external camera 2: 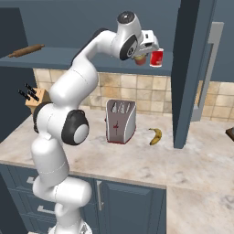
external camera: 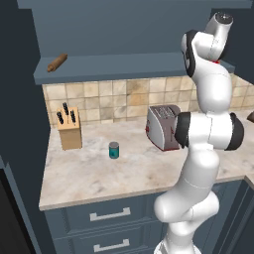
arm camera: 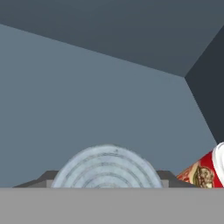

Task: Pick the cans from the counter and place them in their designated side in the cabinet.

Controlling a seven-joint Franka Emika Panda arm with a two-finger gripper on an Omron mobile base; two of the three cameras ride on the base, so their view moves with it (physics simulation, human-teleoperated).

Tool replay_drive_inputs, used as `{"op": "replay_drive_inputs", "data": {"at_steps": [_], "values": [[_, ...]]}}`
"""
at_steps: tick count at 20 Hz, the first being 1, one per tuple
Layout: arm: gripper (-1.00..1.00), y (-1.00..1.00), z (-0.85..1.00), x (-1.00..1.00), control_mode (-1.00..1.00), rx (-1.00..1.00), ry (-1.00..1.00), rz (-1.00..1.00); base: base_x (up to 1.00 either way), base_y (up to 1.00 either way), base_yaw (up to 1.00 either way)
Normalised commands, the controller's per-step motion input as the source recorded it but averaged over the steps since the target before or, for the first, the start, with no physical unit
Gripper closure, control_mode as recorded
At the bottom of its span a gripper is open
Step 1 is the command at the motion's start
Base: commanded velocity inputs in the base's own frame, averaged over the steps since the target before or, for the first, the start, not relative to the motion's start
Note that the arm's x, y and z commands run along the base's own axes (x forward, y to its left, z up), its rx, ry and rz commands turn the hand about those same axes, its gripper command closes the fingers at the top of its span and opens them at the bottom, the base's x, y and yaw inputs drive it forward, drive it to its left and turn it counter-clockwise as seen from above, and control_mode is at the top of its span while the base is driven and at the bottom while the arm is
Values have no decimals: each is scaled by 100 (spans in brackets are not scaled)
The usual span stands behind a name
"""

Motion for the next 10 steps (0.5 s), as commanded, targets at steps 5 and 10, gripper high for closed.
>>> {"op": "replay_drive_inputs", "data": {"at_steps": [5, 10], "values": [[-100, -1, -10, 0, -100, 0, 0, 0, 0, 0, 0], [-100, -4, -1, 0, -100, 0, 0, 0, 0, 0, 0]]}}
